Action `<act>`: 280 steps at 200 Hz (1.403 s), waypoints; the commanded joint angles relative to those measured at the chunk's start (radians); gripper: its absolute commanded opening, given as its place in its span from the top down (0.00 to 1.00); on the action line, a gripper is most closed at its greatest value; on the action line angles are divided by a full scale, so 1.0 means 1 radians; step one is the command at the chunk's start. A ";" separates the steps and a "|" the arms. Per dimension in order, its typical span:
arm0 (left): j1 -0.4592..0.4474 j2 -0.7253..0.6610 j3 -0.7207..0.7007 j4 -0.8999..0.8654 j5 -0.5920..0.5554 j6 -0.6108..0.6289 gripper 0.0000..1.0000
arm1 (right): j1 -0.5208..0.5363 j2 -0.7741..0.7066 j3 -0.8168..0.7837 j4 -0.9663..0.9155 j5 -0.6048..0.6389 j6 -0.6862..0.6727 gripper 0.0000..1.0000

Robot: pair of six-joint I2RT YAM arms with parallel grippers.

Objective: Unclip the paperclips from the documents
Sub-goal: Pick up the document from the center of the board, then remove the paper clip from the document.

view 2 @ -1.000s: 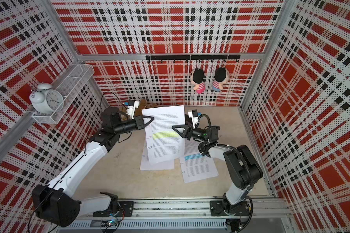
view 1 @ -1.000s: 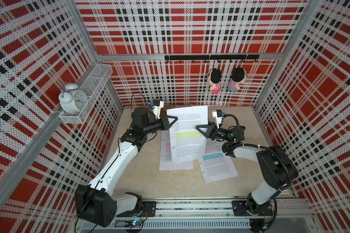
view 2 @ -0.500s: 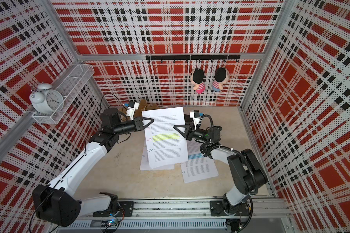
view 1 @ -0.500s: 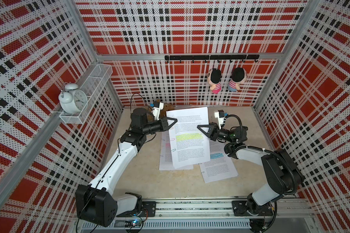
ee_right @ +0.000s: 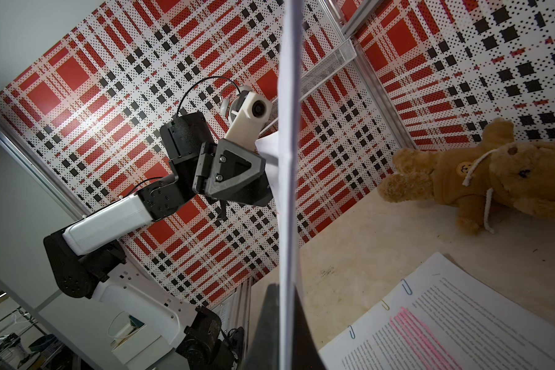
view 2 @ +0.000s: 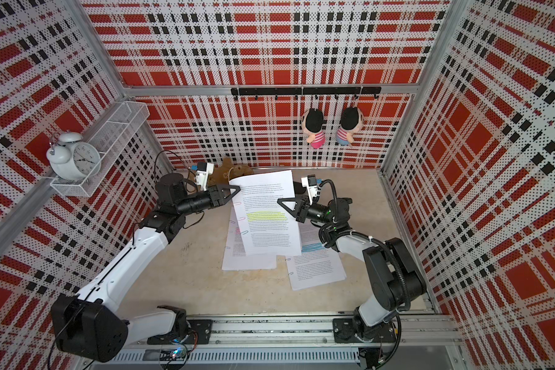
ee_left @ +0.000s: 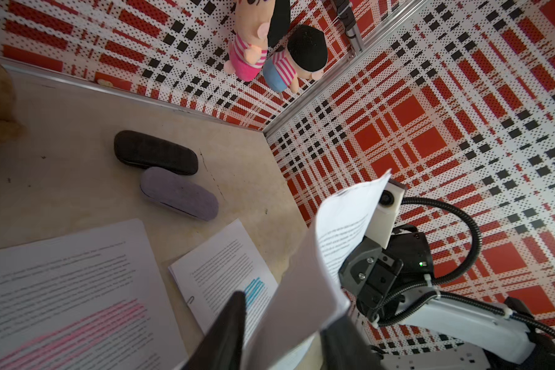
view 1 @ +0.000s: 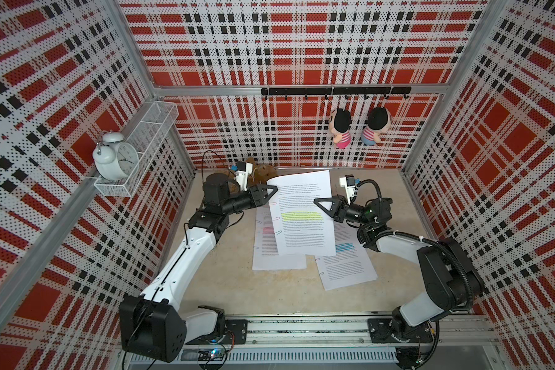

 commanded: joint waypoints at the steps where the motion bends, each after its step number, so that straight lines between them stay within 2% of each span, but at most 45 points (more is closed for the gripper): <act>1: 0.002 -0.018 0.006 0.061 -0.008 -0.016 0.49 | -0.007 -0.044 -0.002 -0.002 0.009 -0.011 1.00; 43: -0.004 -0.018 -0.009 0.101 0.008 -0.045 0.39 | -0.007 -0.070 0.014 -0.034 0.006 -0.011 1.00; 78: -0.004 -0.020 -0.028 0.144 0.024 -0.074 0.39 | -0.005 -0.088 0.022 -0.046 -0.001 0.006 1.00; 103: -0.004 -0.030 -0.043 0.168 0.031 -0.087 0.45 | -0.004 -0.095 0.026 -0.041 -0.008 0.020 1.00; 122: -0.003 -0.033 -0.059 0.187 0.037 -0.097 0.45 | -0.004 -0.097 0.034 -0.042 -0.020 0.031 1.00; 130: -0.004 -0.030 -0.064 0.194 0.038 -0.101 0.43 | -0.003 -0.097 0.039 -0.040 -0.027 0.041 1.00; 153: -0.001 -0.023 -0.068 0.197 0.033 -0.090 0.25 | 0.004 -0.098 0.057 -0.036 -0.044 0.066 1.00; 168: 0.006 -0.018 -0.073 0.212 0.026 -0.084 0.18 | 0.016 -0.103 0.074 -0.045 -0.054 0.075 1.00; 171: 0.006 -0.017 -0.073 0.218 0.026 -0.086 0.11 | 0.019 -0.104 0.080 -0.050 -0.055 0.076 1.00; 178: 0.012 -0.011 -0.076 0.232 0.026 -0.089 0.07 | 0.028 -0.107 0.091 -0.067 -0.061 0.074 1.00; 194: 0.016 0.008 -0.079 0.269 0.028 -0.093 0.02 | 0.055 -0.112 0.124 -0.119 -0.073 0.061 1.00; 208: 0.018 0.027 -0.079 0.295 0.026 -0.093 0.00 | 0.076 -0.111 0.152 -0.157 -0.077 0.054 1.00; 239: 0.027 0.057 -0.093 0.352 0.027 -0.093 0.02 | 0.104 -0.099 0.198 -0.171 -0.082 0.088 1.00; 280: 0.055 0.067 -0.151 0.534 0.114 -0.202 0.02 | 0.111 -0.090 0.239 -0.129 -0.090 0.151 1.00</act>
